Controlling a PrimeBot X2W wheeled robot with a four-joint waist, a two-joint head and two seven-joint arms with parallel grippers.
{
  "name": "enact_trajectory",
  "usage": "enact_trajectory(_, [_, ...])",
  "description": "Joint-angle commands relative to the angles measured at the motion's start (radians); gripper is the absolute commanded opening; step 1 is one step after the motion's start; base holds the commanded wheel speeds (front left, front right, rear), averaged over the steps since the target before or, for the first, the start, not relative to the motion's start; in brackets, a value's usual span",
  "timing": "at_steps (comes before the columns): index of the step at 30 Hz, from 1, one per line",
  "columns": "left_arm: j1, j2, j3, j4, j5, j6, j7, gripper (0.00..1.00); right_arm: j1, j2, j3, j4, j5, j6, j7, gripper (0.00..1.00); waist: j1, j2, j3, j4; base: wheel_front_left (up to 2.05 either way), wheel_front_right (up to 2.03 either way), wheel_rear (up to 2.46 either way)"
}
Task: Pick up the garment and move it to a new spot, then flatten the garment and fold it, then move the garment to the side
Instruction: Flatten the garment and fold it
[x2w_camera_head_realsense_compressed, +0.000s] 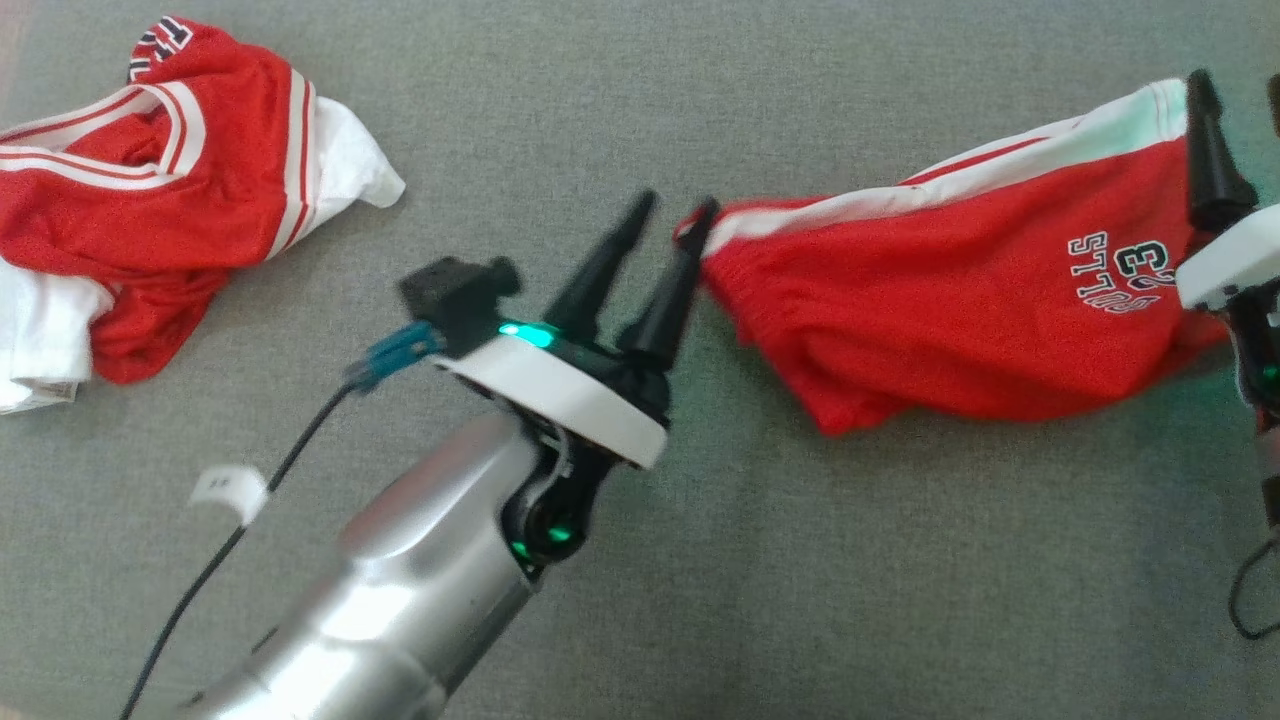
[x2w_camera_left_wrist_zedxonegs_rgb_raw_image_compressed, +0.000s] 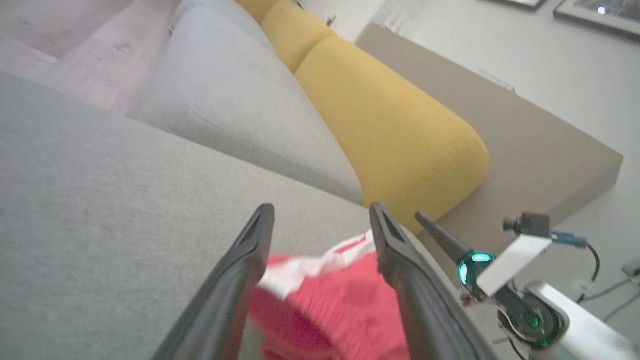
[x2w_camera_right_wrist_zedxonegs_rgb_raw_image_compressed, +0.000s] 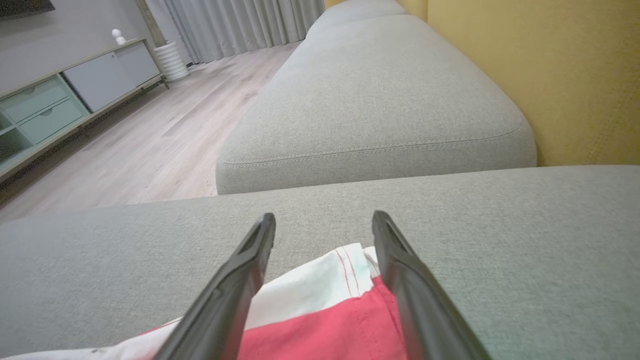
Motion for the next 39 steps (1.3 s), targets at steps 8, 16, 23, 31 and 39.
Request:
enact_trajectory(8, [0.238, -0.048, 0.355, -0.067, 0.358, 0.013, -0.012, 1.0, 0.146, -0.099, -0.003, -0.039, 0.034, 0.007, 0.035, 1.0, -0.0001, 0.0, -0.026, 0.022, 0.0, 0.0, 0.0])
enact_trajectory(16, [0.453, -0.077, 0.492, -0.24, 0.662, 0.066, -0.012, 1.0, 0.192, -0.117, -0.084, 0.044, 0.001, 0.007, 0.088, 1.0, -0.0001, 0.0, -0.045, 0.078, 0.0, 0.0, 0.0])
enact_trajectory(23, [0.567, -0.084, 0.562, -0.344, 0.784, 0.1, -0.012, 1.0, 0.194, -0.107, -0.108, 0.156, 0.02, 0.007, 0.179, 1.0, -0.0001, 0.0, -0.07, 0.118, 0.0, 0.0, 0.0])
enact_trajectory(31, [0.621, -0.084, 0.567, -0.39, 0.797, 0.151, -0.012, 1.0, 0.206, -0.099, -0.064, 0.176, 0.121, 0.007, 0.25, 0.0, -0.0001, 0.0, -0.109, 0.117, 0.0, 0.0, 0.0])
enact_trajectory(39, [0.637, -0.085, 0.573, -0.383, 0.827, 0.151, -0.012, 1.0, 0.198, -0.116, -0.057, 0.199, 0.11, 0.007, 0.186, 0.0, -0.0001, 0.0, -0.155, 0.032, 0.0, 0.0, 0.0])
